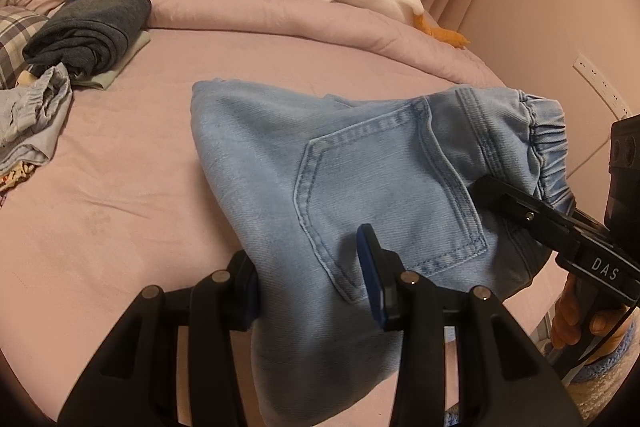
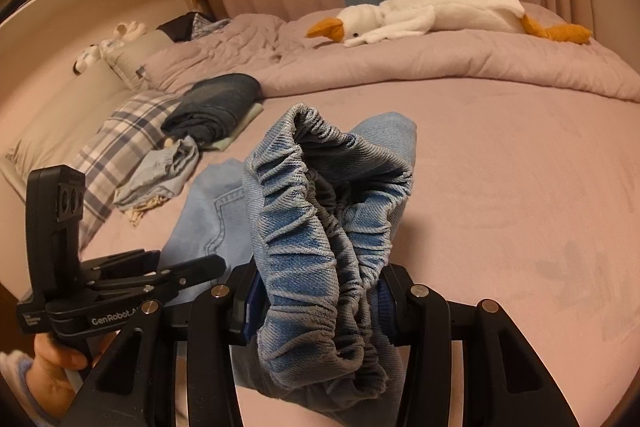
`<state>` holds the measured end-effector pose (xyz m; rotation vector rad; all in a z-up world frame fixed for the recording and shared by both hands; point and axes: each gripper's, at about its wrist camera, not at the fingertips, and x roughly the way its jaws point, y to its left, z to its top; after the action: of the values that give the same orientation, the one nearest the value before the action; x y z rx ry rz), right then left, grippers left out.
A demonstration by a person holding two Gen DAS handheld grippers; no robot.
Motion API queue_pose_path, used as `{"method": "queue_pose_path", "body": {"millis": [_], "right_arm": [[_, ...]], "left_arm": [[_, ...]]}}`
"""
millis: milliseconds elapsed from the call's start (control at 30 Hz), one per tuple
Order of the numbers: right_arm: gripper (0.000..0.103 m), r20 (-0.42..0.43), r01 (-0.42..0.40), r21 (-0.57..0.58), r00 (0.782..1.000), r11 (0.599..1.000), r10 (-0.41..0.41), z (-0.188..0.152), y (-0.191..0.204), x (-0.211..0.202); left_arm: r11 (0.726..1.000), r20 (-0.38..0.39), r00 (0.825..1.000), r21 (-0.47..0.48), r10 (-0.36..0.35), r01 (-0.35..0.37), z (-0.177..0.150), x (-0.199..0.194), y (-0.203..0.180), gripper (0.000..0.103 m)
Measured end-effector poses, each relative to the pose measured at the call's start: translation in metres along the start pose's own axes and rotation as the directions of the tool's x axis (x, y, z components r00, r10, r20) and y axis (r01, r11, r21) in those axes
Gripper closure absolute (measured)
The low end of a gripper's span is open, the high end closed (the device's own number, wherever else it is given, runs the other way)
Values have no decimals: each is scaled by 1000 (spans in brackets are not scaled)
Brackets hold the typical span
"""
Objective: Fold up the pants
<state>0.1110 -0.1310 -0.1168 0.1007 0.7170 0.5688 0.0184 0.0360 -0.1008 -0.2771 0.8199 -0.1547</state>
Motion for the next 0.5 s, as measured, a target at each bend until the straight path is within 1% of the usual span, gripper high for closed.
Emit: {"method": "queue_pose_path", "body": {"millis": [500], "right_arm": [[55,23,-36,-47,999,998,37,21,10,16]], "left_arm": [[999,32,998,-3,46,-46,20,-4,12,63]]}}
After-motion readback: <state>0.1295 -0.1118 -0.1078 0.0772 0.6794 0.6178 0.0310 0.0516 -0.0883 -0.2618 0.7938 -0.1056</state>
